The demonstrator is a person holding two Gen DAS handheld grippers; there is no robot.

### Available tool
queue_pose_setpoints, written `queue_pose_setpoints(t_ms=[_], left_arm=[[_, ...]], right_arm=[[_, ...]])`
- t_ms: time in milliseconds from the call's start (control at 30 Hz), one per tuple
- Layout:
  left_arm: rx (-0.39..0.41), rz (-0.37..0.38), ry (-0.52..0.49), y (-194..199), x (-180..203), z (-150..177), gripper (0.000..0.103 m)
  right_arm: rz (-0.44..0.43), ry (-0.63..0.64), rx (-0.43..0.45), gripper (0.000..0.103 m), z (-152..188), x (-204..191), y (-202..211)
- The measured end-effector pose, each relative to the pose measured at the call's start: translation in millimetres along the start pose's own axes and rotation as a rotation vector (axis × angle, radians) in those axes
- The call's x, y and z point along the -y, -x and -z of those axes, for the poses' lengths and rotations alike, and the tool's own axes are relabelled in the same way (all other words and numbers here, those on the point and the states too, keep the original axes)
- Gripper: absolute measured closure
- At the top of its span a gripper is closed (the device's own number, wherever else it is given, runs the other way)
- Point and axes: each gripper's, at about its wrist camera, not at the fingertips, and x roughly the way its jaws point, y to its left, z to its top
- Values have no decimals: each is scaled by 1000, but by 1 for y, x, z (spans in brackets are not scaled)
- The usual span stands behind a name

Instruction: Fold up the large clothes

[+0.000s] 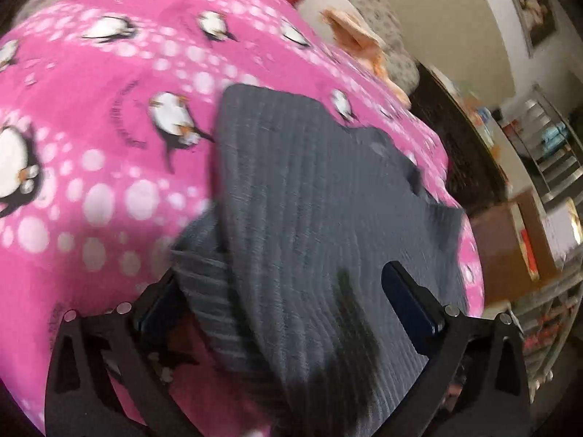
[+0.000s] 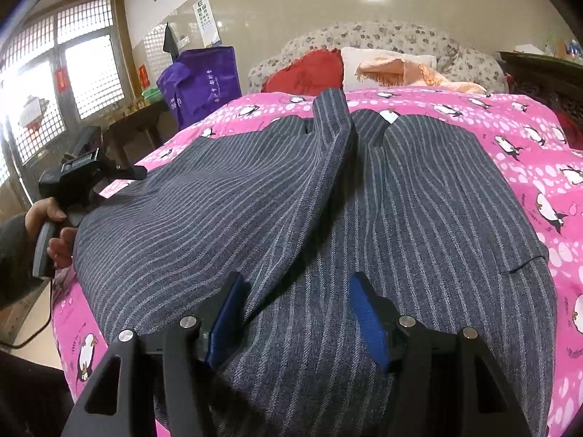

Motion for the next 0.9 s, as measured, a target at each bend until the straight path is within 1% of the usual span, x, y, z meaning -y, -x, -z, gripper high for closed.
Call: queue_pose_setpoints(t_ms=[33,67,100,167,233,267,333,367,400,467,500,533,567,667,733,833,900], left_arm=[[-45,85,-17,-1,5,2,5],[-88,127,-46,-2,11,8,5],[-111,118,-82,-3,16,12,5],[-143,64,-162,-9,22,17,5],[-136,70,-165,-11,21,12,5],[-120,50,-153,-11,20,4,5],[-95,36,-141,-12,18,-6,6],[-89,29,-139,-13,18,-10,12],[-98,30,-148,-15,19,-11,15],[-125,22,-218,-18,31,-6,27],[-129,-2,-254,-19,36,-3,32],[-122,-49,-284,-19,38,-1,42],[-115,-93,-287,-20,36,-2,44],[-94,-115,-252,-24,27,-8,47],[-89,-135,-289,-28,30,-8,47],[-94,-127,-329,-27,26,-5,44],[-114,-129,-351,-27,26,-5,43]], right_arm=[[0,1,0,45,0,0,0],[-1,0,0,45,0,0,0],[-2,0,1,45,0,1,0],[-5,-2,3,45,0,1,0],[-4,-3,3,45,0,1,0],[-5,-4,3,45,0,1,0],[-5,-6,4,45,0,1,0],[-5,-6,5,45,0,1,1],[-5,-5,4,45,0,1,0],[-5,-6,5,45,0,1,0],[-5,-5,5,45,0,1,0],[-5,-5,5,45,0,1,0],[-6,-6,5,45,0,1,0],[-5,-5,4,45,0,1,0],[-3,-7,3,45,0,0,1],[4,-11,-9,44,-1,0,1],[9,-22,-35,43,-5,0,3]])
